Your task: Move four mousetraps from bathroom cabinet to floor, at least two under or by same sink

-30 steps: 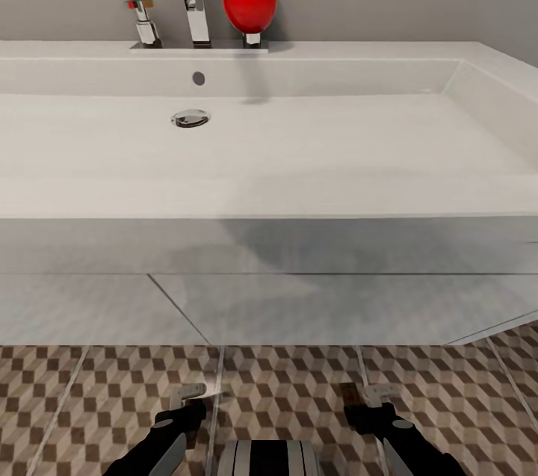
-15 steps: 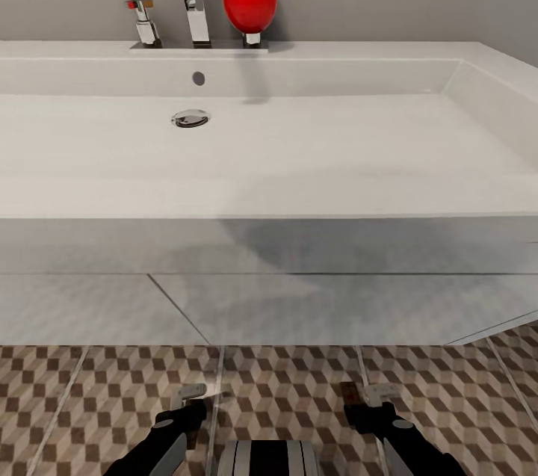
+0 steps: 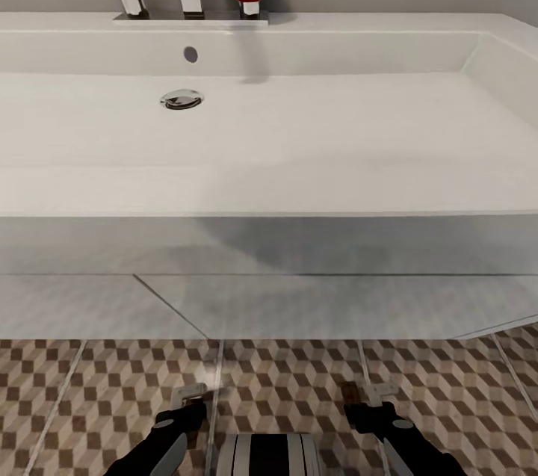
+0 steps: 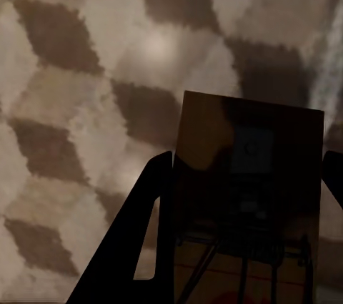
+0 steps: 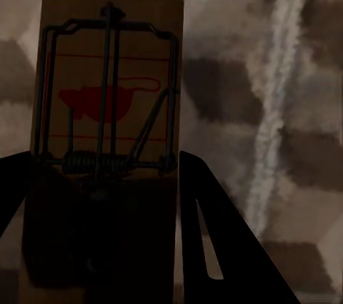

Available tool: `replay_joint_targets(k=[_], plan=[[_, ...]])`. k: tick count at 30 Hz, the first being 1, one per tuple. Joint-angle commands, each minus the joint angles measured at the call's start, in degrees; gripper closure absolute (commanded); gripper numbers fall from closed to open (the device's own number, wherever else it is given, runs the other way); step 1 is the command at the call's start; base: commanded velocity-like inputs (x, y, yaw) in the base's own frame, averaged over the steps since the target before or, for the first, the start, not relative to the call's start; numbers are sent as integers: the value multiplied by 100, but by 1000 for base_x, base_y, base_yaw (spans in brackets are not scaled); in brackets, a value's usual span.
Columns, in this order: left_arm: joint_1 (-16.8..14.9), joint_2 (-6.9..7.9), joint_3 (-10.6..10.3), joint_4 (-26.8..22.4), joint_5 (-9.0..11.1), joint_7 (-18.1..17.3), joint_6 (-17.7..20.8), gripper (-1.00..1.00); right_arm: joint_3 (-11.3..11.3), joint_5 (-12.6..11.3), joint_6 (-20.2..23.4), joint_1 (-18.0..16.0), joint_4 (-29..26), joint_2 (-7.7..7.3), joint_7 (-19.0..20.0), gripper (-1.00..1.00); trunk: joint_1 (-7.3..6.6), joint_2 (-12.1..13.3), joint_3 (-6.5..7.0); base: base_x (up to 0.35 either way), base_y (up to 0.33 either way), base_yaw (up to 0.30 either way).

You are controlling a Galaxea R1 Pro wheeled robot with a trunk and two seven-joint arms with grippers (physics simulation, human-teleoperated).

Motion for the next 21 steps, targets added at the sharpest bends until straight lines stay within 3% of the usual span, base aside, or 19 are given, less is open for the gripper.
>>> replay_joint_targets(k=[1, 11, 15, 21], plan=[[-2, 8, -47, -15, 20, 65, 30, 100, 32, -80, 31, 0, -12, -5, 10, 100, -1, -1, -4, 0, 0, 0], [-2, 18, -42, -15, 30, 42, 15, 100, 24, -80, -1, 0, -12, -10, 4, 100, -1, -1, -4, 0, 0, 0], [-2, 32, -46, -37, 29, 41, 6, 100, 20, -82, -313, 0, -12, -16, -1, 100, -1, -1, -4, 0, 0, 0], [-14, 68, -43, -660, 13, 62, 19, 100, 5, -57, -577, 0, -127, -33, -14, 100, -1, -1, -4, 0, 0, 0]])
